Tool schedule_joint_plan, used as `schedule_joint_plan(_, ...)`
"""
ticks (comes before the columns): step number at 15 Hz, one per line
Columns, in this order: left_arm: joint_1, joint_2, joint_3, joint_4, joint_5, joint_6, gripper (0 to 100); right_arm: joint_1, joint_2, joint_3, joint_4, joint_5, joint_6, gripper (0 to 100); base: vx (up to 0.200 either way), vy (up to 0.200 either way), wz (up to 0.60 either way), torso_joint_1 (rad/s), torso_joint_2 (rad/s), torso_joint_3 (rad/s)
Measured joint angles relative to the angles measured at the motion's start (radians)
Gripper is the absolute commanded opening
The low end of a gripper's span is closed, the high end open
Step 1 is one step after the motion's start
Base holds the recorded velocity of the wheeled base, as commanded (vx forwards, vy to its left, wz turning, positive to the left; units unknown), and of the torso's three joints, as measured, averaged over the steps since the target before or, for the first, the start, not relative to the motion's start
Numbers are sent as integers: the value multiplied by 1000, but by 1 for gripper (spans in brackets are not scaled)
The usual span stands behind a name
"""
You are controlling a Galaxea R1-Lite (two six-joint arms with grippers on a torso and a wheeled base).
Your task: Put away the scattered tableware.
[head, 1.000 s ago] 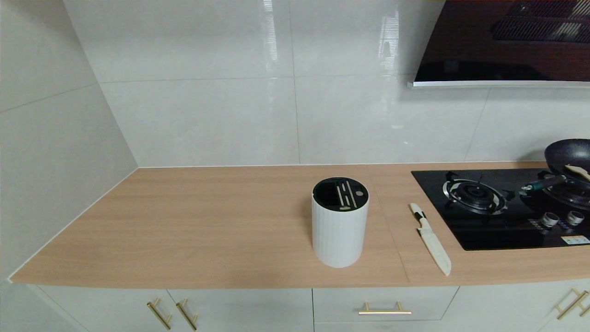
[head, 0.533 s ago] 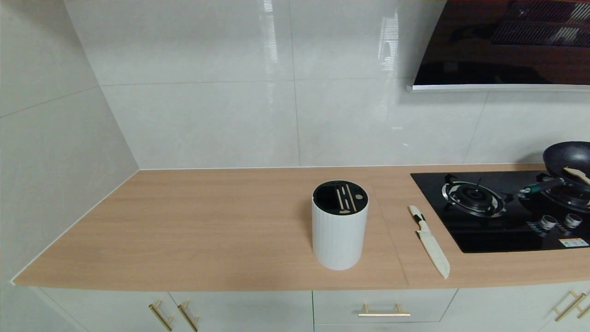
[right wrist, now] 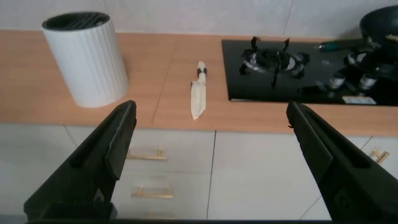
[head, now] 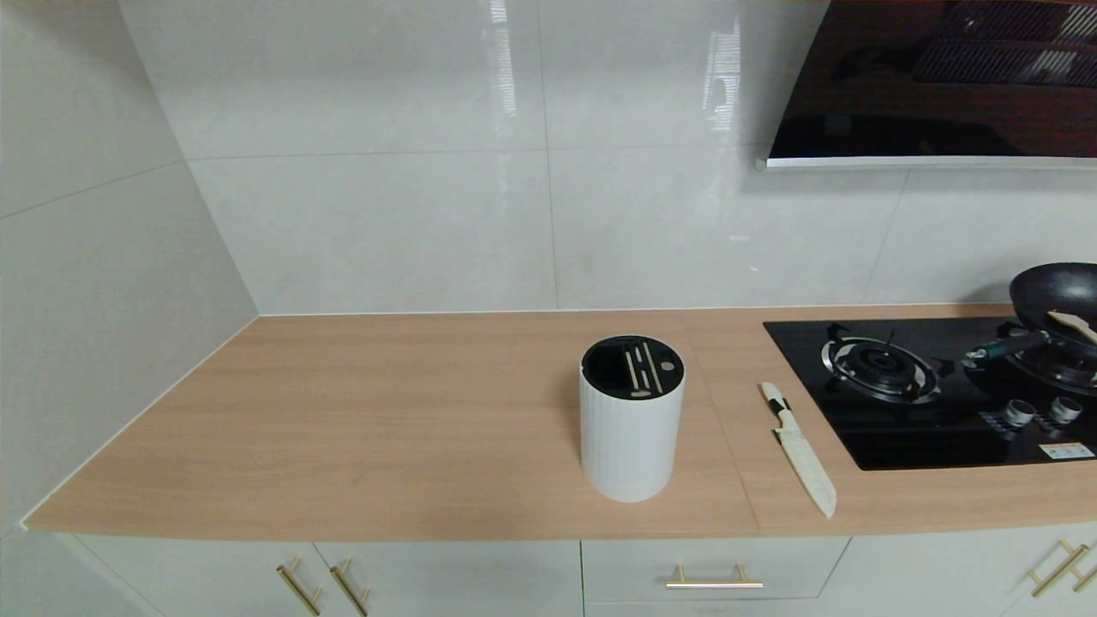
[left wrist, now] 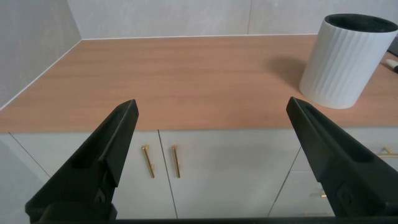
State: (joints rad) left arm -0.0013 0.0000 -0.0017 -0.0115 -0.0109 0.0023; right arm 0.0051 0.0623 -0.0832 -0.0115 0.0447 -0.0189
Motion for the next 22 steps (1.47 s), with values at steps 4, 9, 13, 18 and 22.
schedule_joint_plan(4,0,0,0,0,0,-1,100,13,284,-180,-9,85,27,100,0,0,0,0,0,0)
schedule_joint_plan(9,0,0,0,0,0,-1,100,35,812,-379,-190,117,36,100,0,0,0,0,0,0)
schedule_joint_plan(13,0,0,0,0,0,-1,100,58,1221,-468,-459,121,36,100,0,0,0,0,0,0)
schedule_joint_plan(18,0,0,0,0,1,-1,100,68,1596,-605,-621,111,32,100,0,0,0,0,0,0)
schedule_joint_plan(22,0,0,0,0,1,-1,100,69,1843,-698,-634,0,-12,100,0,0,0,0,0,0)
